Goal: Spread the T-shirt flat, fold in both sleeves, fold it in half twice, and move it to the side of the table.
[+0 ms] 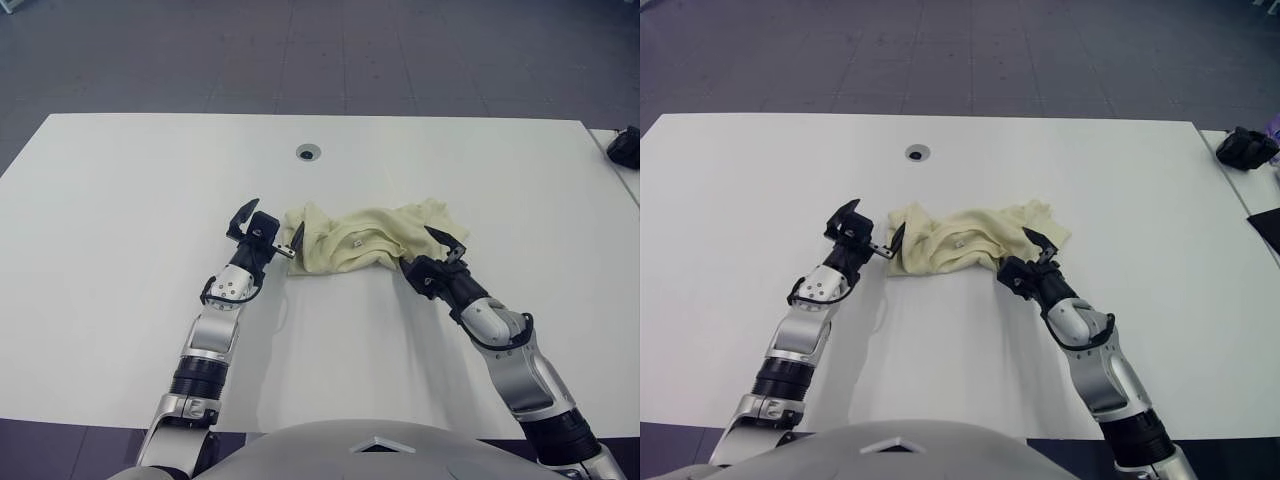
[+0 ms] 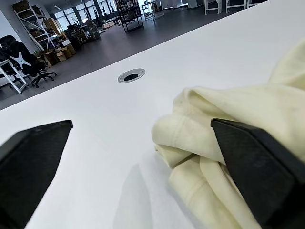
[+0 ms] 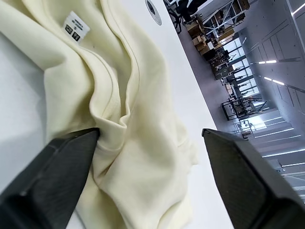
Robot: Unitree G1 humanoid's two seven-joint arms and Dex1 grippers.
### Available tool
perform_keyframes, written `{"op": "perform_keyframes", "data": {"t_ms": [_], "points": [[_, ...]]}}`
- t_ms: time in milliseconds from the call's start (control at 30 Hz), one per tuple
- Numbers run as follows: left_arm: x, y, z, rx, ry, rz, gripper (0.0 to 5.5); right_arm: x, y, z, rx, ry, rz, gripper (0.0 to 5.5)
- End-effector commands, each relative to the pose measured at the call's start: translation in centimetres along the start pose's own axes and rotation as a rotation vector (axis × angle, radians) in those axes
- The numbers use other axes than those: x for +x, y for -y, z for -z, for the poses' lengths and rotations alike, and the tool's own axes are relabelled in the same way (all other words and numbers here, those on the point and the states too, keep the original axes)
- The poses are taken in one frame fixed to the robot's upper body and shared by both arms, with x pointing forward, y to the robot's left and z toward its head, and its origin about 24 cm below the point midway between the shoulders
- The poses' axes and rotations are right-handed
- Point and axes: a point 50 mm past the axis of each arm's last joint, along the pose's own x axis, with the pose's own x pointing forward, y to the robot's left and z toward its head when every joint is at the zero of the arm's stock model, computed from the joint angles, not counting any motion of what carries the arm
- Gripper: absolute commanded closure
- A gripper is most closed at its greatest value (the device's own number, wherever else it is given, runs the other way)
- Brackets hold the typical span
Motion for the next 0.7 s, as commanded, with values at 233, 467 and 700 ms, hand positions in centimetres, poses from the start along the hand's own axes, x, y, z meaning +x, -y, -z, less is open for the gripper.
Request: {"op": "perform_keyframes", "data": {"t_ms": [233, 467, 700], "points": [[-0.1, -0.4, -0.1, 0.010, -0.003, -0.002, 0.10, 0.3, -1.3, -0.2, -0.051, 0.003, -0.092, 3.06], [-0.1, -0.4, -0.1, 0.006, -0.005, -0.006, 0.10, 0.9, -1.6, 0.2, -0.002, -0.041, -0.119, 4.33], [-0.4, -0.8, -0.2, 0.007, -0.002, -0.006, 0.10, 1.3, -2.1, 0.6, 0.125, -0.079, -0.161, 5.41]]}}
